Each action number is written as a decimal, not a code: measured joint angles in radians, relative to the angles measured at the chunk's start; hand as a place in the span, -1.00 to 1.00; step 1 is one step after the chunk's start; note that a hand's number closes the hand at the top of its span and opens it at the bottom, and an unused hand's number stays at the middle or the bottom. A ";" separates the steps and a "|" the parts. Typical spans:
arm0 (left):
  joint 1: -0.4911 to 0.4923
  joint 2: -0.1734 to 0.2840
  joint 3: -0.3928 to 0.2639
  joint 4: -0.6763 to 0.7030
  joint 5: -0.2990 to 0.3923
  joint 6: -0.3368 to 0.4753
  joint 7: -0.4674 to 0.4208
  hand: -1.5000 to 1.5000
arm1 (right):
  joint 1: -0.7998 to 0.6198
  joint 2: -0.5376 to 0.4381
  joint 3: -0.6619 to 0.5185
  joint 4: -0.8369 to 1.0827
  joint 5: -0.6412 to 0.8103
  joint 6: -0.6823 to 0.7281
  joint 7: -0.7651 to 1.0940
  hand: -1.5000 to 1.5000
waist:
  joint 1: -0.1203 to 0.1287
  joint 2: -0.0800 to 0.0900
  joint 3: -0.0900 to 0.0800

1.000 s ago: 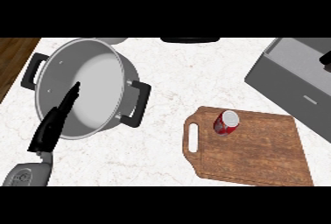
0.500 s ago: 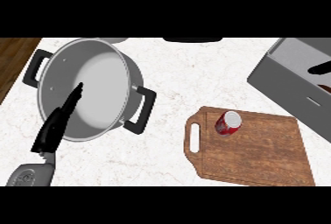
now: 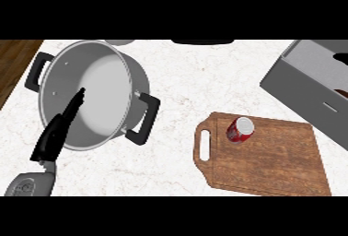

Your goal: Pick the cupcake from the cutting board and place it in the cardboard box

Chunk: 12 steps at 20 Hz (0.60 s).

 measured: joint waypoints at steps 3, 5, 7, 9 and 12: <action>-0.001 -0.003 0.001 -0.002 -0.005 0.001 0.003 0.00 | 0.029 -0.003 -0.058 -0.025 -0.093 -0.039 -0.080 -1.00 | -0.007 -0.004 0.000; -0.005 -0.010 -0.001 -0.001 -0.015 0.009 0.007 0.00 | 0.054 -0.014 -0.100 -0.037 -0.158 -0.060 -0.156 -1.00 | -0.010 -0.005 0.002; -0.005 -0.008 0.007 0.005 -0.014 0.008 -0.004 0.00 | 0.087 -0.007 -0.131 -0.056 -0.217 -0.082 -0.226 -1.00 | -0.012 -0.007 0.002; 0.011 -0.006 0.012 0.005 -0.012 0.003 -0.014 0.00 | 0.128 -0.016 -0.165 -0.073 -0.276 -0.082 -0.297 -1.00 | -0.014 -0.008 0.001; 0.009 -0.006 0.012 0.006 -0.019 0.000 -0.013 0.00 | 0.192 -0.019 -0.207 -0.082 -0.359 -0.083 -0.406 -1.00 | -0.014 -0.009 0.001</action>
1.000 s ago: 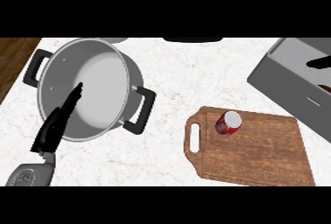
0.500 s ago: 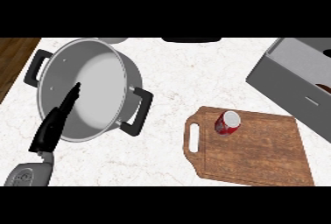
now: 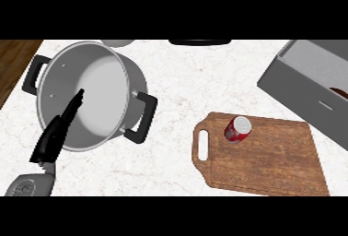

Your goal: Pick the cupcake from the cutting board and place it in the cardboard box

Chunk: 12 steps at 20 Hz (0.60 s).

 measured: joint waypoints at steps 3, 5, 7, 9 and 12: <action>-0.005 0.001 0.009 0.001 0.005 -0.009 0.007 0.00 | 0.051 -0.009 -0.037 -0.010 -0.074 -0.004 -0.085 -1.00 | 0.000 0.001 -0.002; 0.006 -0.004 0.007 0.003 -0.008 0.002 -0.004 0.00 | 0.091 -0.014 -0.063 -0.027 -0.120 0.005 -0.127 -1.00 | -0.002 -0.001 -0.002; 0.001 -0.004 0.012 0.008 -0.011 0.003 -0.006 0.00 | 0.126 -0.026 -0.076 -0.036 -0.157 0.019 -0.153 -1.00 | -0.002 -0.002 -0.002; 0.001 -0.003 0.015 0.001 -0.006 -0.007 0.001 0.00 | 0.176 -0.033 -0.099 -0.047 -0.201 0.042 -0.182 -1.00 | -0.003 -0.002 -0.003; -0.004 -0.006 0.017 0.002 -0.008 -0.012 0.008 0.00 | 0.242 -0.030 -0.111 -0.057 -0.255 0.069 -0.219 -1.00 | -0.003 -0.001 -0.004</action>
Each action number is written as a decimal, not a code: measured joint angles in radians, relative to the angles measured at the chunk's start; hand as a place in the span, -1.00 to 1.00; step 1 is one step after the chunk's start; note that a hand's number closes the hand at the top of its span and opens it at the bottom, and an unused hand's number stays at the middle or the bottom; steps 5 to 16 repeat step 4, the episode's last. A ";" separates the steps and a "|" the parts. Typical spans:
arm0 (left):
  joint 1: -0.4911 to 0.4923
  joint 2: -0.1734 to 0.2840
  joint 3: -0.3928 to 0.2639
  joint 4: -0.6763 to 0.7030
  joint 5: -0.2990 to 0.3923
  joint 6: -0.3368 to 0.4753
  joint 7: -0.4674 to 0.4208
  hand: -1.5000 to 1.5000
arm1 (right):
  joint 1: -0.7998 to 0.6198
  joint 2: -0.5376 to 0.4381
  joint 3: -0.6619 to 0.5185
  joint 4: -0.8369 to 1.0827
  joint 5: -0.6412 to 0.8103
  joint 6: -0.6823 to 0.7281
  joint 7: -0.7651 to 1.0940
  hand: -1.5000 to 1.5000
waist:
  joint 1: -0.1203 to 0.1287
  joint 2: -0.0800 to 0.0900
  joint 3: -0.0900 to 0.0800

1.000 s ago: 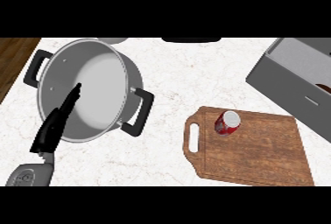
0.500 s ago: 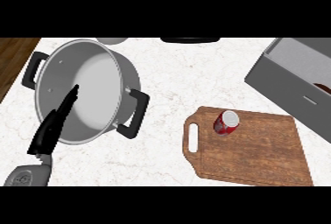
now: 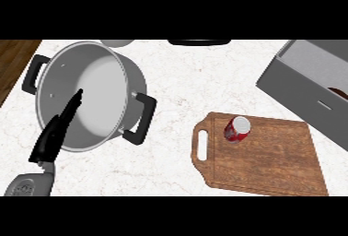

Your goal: Pick the cupcake from the cutting board and place it in the cardboard box

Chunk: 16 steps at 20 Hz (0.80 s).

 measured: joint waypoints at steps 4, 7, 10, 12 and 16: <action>-0.010 -0.006 0.004 0.008 -0.004 -0.001 -0.005 0.00 | 0.056 -0.034 -0.010 0.042 -0.054 0.031 -0.063 -1.00 | 0.003 -0.001 -0.001; -0.010 -0.006 0.004 0.008 -0.004 -0.001 -0.005 0.00 | 0.056 -0.034 -0.010 0.042 -0.054 0.031 -0.063 -1.00 | 0.003 -0.001 -0.001; -0.010 -0.006 0.004 0.008 -0.004 -0.001 -0.005 0.00 | 0.056 -0.034 -0.010 0.042 -0.054 0.031 -0.063 -1.00 | 0.003 -0.001 -0.001; -0.010 -0.006 0.004 0.008 -0.004 -0.001 -0.005 0.00 | 0.056 -0.034 -0.010 0.042 -0.054 0.031 -0.063 -1.00 | 0.003 -0.001 -0.001; -0.010 -0.006 0.004 0.008 -0.004 -0.001 -0.005 0.00 | 0.056 -0.034 -0.010 0.042 -0.054 0.031 -0.063 -1.00 | 0.003 -0.001 -0.001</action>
